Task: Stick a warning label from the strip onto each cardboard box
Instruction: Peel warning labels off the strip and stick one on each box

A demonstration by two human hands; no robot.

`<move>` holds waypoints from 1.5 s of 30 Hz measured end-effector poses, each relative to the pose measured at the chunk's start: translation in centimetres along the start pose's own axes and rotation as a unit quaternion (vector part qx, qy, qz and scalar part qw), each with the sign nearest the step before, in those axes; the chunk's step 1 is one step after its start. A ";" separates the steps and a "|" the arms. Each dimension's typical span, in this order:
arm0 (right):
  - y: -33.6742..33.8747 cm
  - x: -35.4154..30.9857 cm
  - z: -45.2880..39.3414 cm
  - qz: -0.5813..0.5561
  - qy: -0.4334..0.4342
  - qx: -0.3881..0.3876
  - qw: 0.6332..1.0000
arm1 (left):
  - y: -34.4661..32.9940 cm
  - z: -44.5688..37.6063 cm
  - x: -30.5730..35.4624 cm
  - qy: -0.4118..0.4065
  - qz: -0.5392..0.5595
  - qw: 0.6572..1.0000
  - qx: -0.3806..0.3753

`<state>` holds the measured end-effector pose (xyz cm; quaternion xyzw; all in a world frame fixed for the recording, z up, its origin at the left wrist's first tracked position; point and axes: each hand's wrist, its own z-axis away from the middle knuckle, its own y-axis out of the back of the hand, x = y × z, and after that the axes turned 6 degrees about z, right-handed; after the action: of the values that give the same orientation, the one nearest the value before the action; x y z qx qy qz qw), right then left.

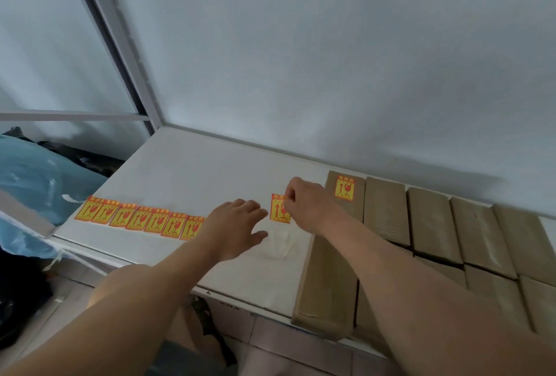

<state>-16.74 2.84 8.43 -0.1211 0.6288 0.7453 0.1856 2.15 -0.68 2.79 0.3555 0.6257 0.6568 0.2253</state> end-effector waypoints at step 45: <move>8.2 17.8 2.1 0.005 -0.129 0.061 0.990 | 0.5 -12.6 15.7 -0.138 0.016 0.989 -0.057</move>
<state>-36.23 5.97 8.75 -0.0090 0.6447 0.7158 0.2680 -17.30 2.54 6.61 0.4393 0.5440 0.6396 0.3194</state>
